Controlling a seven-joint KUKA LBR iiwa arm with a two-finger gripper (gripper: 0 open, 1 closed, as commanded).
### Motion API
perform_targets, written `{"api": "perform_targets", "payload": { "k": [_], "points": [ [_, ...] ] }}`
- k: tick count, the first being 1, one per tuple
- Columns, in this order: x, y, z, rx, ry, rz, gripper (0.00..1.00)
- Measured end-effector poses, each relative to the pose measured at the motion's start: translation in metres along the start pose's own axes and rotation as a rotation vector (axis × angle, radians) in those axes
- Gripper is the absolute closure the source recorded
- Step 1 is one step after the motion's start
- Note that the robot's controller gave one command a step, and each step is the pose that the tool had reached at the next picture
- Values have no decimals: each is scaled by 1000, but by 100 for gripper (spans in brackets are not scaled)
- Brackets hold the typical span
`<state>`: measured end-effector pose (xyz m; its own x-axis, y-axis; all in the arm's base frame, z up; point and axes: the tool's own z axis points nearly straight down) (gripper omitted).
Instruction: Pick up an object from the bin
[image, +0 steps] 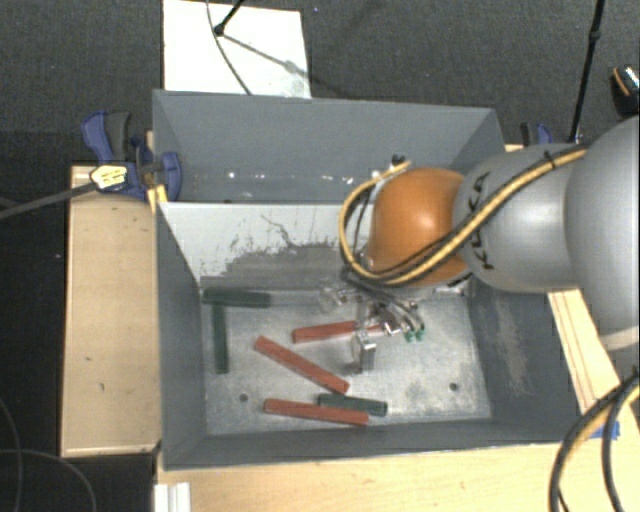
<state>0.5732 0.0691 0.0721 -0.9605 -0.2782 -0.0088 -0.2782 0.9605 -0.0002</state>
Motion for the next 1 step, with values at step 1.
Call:
{"api": "perform_targets", "payload": {
  "k": [1],
  "points": [
    [3,0,1,-1,7,8,100]
  ]
}}
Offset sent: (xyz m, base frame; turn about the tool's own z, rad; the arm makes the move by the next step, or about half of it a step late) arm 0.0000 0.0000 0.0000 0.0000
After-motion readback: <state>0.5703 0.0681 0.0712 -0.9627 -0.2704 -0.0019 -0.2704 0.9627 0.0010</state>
